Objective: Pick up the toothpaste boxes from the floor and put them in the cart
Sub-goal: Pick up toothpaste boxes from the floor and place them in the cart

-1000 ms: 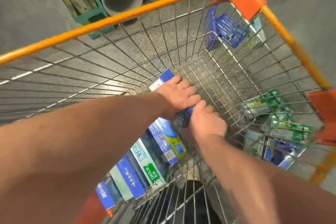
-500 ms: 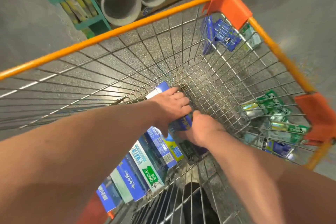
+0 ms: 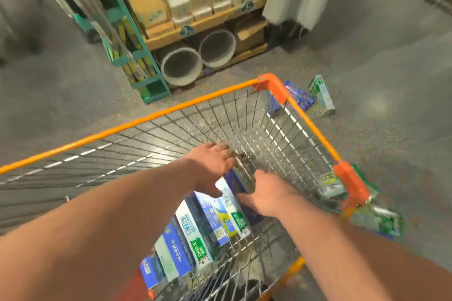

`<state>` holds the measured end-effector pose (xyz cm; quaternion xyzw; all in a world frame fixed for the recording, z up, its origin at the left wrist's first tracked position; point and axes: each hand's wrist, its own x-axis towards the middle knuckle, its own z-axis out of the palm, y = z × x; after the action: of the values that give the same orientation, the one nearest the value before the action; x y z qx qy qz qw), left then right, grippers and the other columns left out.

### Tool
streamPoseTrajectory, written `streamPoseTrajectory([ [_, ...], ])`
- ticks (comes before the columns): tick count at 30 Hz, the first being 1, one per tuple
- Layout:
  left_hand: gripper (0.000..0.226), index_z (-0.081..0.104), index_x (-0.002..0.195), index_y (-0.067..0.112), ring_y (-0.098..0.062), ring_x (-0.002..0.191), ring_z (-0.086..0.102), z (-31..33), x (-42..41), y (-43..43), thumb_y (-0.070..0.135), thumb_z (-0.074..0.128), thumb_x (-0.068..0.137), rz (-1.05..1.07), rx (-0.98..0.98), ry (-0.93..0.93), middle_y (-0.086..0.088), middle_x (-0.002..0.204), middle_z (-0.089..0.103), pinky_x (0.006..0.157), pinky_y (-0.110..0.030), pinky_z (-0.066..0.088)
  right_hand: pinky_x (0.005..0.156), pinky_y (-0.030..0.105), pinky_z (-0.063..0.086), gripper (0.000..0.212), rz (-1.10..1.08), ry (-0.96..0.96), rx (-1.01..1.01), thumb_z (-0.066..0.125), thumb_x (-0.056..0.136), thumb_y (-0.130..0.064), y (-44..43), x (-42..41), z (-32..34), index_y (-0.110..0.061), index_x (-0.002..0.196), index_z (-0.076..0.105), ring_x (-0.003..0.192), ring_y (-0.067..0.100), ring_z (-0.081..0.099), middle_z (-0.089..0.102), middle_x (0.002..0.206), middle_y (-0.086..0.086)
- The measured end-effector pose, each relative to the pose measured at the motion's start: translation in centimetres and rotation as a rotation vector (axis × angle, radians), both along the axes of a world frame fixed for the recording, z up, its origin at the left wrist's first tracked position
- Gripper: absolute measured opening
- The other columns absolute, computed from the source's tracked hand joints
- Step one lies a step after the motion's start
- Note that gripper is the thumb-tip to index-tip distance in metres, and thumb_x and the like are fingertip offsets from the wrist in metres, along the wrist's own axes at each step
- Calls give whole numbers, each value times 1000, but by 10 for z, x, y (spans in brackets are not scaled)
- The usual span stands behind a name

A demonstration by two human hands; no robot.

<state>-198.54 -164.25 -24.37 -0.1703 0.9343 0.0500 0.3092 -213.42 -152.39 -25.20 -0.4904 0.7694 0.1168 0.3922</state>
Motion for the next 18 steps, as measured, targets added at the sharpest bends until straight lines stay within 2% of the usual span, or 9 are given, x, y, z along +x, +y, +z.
streamPoseTrajectory([
  [4,87,37,150,20,-25,135,46,97,0,12,58,73,81,167,-12,46,-2,151,43,104,-39,45,95,40,50,78,39,3,-134,62,76,-72,3,-18,84,-16,129,52,119,29,59,59,131,9],
  [7,81,37,152,24,-24,127,55,163,2,35,56,69,85,270,-37,61,2,150,45,91,-35,51,98,39,49,78,43,-10,-203,64,79,-66,21,-23,147,-13,135,50,121,30,57,58,133,11],
  [11,82,31,156,25,-25,130,54,228,6,71,56,67,88,315,-70,81,2,155,41,96,-35,50,98,40,50,87,6,17,-262,61,67,-74,62,-25,208,-18,134,53,119,29,59,61,132,8],
  [14,81,33,155,24,-25,128,55,260,9,94,56,66,88,293,-102,125,1,152,45,97,-35,50,96,40,51,97,-38,32,-324,52,55,-85,97,-23,236,-24,131,55,116,27,62,64,128,4],
  [18,82,34,154,25,-25,130,54,297,5,136,58,66,87,211,-107,211,-1,151,46,102,-36,48,97,40,50,79,-106,91,-383,61,74,-73,167,-15,279,-21,133,56,117,29,60,63,129,6],
])
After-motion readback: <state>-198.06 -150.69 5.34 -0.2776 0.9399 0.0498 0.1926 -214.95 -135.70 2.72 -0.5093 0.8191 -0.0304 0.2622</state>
